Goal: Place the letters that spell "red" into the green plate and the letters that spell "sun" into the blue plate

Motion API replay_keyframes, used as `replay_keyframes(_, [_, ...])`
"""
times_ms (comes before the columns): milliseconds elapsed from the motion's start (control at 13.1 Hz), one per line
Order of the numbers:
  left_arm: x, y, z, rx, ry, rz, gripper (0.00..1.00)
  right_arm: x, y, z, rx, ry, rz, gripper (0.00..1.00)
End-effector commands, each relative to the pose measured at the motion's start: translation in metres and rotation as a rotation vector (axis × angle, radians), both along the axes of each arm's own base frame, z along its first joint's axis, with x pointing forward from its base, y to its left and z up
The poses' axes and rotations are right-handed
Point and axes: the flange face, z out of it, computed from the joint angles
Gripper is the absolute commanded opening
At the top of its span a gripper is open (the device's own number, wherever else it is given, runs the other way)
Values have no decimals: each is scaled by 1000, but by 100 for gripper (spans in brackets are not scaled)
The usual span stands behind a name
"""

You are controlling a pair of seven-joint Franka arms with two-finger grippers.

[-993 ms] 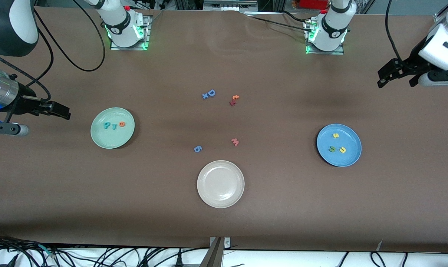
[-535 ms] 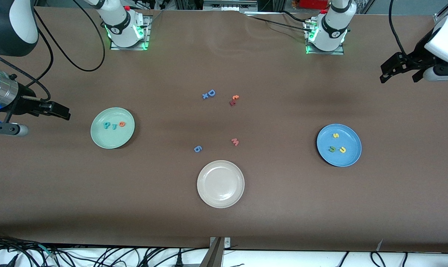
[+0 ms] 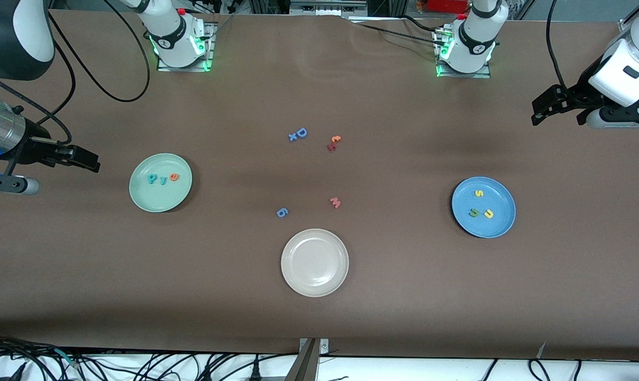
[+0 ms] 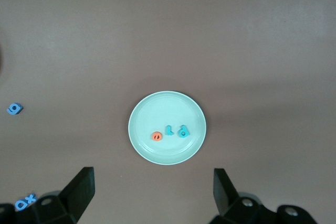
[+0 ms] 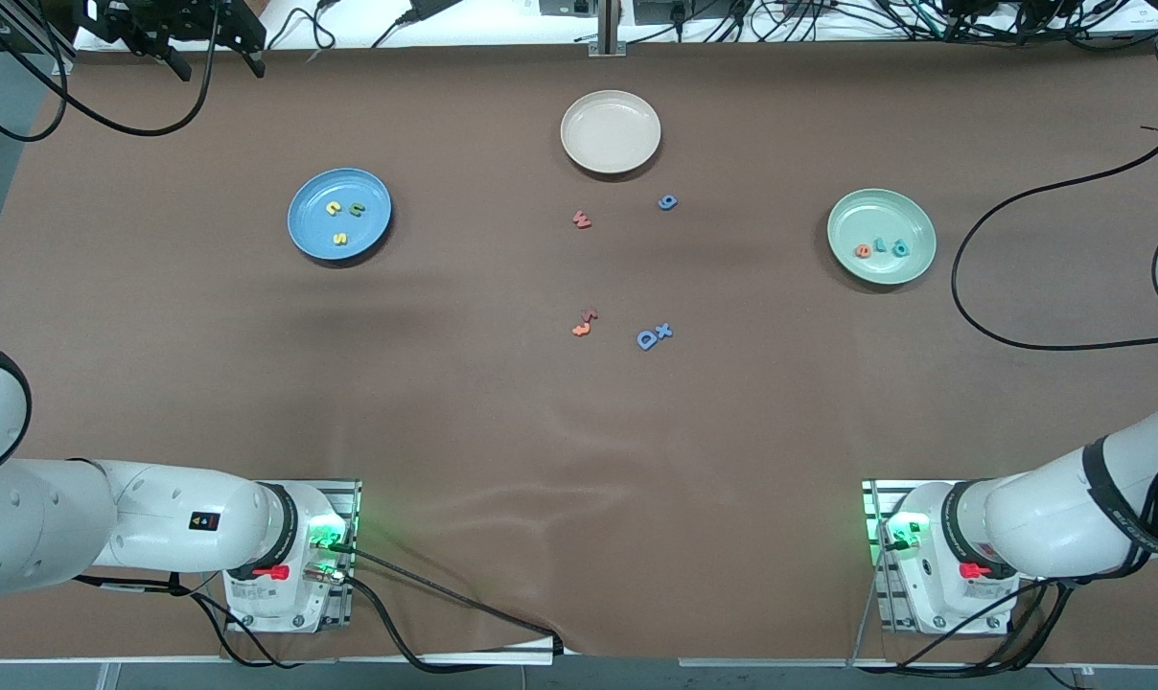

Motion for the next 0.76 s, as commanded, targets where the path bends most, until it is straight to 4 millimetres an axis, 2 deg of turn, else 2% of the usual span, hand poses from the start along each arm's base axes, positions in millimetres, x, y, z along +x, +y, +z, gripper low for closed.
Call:
replay_keyframes(0, [4,11,6,-27,-1,18,100,-2,0,6,-9,-13,-6,100])
replay_keyframes(153, [10,18,9,-26,1,32,100,-3,1,6,-9,-12,-3,100])
replay_keyframes(687, [14,19,6,-32,13,35,100,-3,1,6,-10,-10,-3,100])
